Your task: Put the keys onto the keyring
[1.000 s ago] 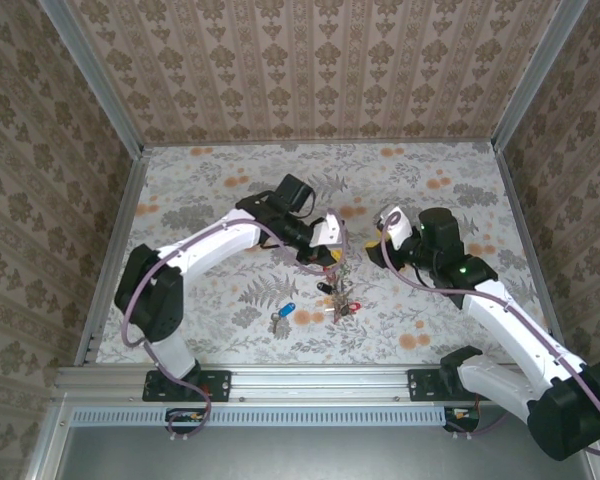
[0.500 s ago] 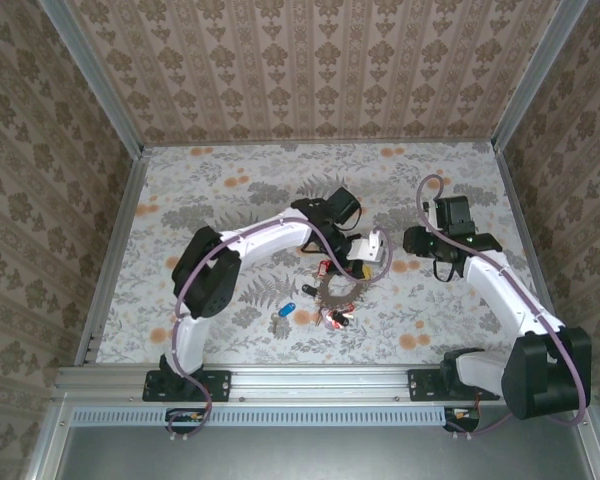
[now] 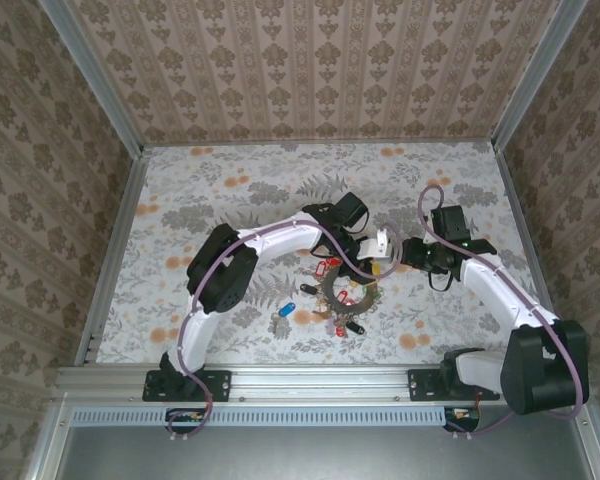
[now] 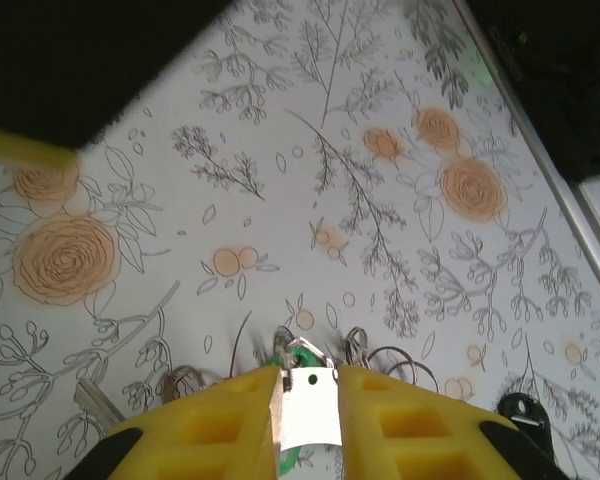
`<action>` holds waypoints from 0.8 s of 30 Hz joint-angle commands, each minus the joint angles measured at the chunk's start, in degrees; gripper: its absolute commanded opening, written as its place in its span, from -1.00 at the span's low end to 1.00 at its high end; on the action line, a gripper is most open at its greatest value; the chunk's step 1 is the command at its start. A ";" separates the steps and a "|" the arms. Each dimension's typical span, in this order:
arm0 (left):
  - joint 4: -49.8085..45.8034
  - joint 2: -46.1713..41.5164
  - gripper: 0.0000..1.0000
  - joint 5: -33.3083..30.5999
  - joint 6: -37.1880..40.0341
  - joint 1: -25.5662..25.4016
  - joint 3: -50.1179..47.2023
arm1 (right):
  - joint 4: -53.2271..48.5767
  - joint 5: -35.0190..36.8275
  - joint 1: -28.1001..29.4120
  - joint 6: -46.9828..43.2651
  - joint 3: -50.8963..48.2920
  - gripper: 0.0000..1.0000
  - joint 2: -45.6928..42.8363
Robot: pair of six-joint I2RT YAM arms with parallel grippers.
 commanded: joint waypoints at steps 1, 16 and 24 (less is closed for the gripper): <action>6.29 -3.40 -0.56 3.19 -5.77 -0.02 -2.68 | -0.29 -3.64 -0.12 1.61 -0.66 -0.03 1.44; 34.02 -22.58 -0.57 -6.33 -32.22 6.78 -36.86 | 5.25 -17.76 5.07 1.71 -1.15 0.00 15.87; 33.17 -21.76 -0.60 -10.22 -34.22 7.51 -39.98 | 5.57 -18.39 6.63 1.25 -1.76 -0.05 18.13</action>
